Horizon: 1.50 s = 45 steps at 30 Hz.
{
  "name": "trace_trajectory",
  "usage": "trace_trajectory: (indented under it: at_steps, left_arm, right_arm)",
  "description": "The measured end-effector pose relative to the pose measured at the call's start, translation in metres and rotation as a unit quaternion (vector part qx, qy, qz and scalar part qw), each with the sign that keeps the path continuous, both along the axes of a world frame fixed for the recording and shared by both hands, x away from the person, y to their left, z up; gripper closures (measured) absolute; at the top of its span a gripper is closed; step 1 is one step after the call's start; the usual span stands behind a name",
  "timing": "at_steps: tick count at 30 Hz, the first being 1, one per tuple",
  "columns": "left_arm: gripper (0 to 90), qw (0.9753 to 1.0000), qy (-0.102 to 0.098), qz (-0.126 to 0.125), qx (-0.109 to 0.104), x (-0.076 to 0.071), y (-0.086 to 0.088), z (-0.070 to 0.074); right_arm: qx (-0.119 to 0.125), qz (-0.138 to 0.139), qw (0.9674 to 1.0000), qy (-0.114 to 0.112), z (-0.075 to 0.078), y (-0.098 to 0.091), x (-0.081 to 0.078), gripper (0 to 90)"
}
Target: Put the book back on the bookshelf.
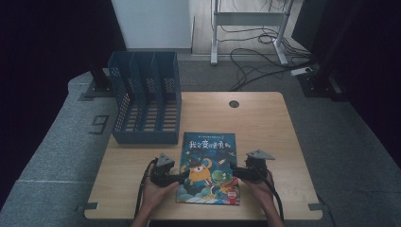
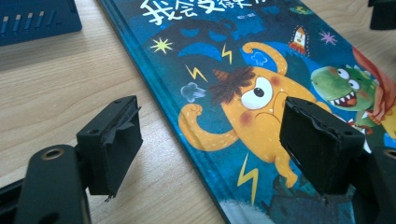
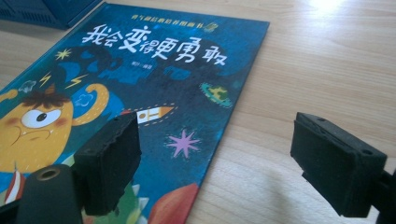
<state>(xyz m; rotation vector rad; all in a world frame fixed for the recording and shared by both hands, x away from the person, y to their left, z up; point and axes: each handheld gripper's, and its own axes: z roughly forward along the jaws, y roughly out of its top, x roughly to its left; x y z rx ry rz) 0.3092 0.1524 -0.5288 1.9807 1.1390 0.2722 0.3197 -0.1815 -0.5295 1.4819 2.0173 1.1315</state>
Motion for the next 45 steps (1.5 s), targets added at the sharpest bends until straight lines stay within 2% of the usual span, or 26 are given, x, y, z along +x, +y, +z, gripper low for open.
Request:
trace_trajectory:
  at_steps: [9, 23, 40, 43, 45]
  left_arm:
    - [20.2, 0.9999, 0.006, -0.011, 0.003, -0.002, -0.009, -0.003]
    - [19.5, 0.9997, 0.016, -0.014, 0.011, -0.001, -0.019, -0.01]
    - [16.1, 0.9994, 0.02, -0.008, 0.029, 0.0, -0.025, -0.016]
    - [16.1, 0.9994, 0.021, -0.008, 0.026, 0.001, -0.024, -0.016]
    - [16.1, 0.9993, 0.018, -0.008, 0.031, 0.0, -0.025, -0.016]
  right_arm:
    - [-0.004, 0.015, 0.9998, 0.01, -0.006, 0.012, -0.001, 14.9]
    - [-0.012, 0.029, 0.999, 0.031, -0.018, 0.025, 0.0, 14.6]
    - [-0.012, 0.029, 0.9989, 0.035, -0.022, 0.026, 0.001, 15.2]
    - [-0.008, 0.022, 0.9991, 0.037, -0.021, 0.024, 0.001, 16.9]
    - [-0.004, 0.027, 0.9989, 0.037, -0.021, 0.024, 0.0, 19.6]
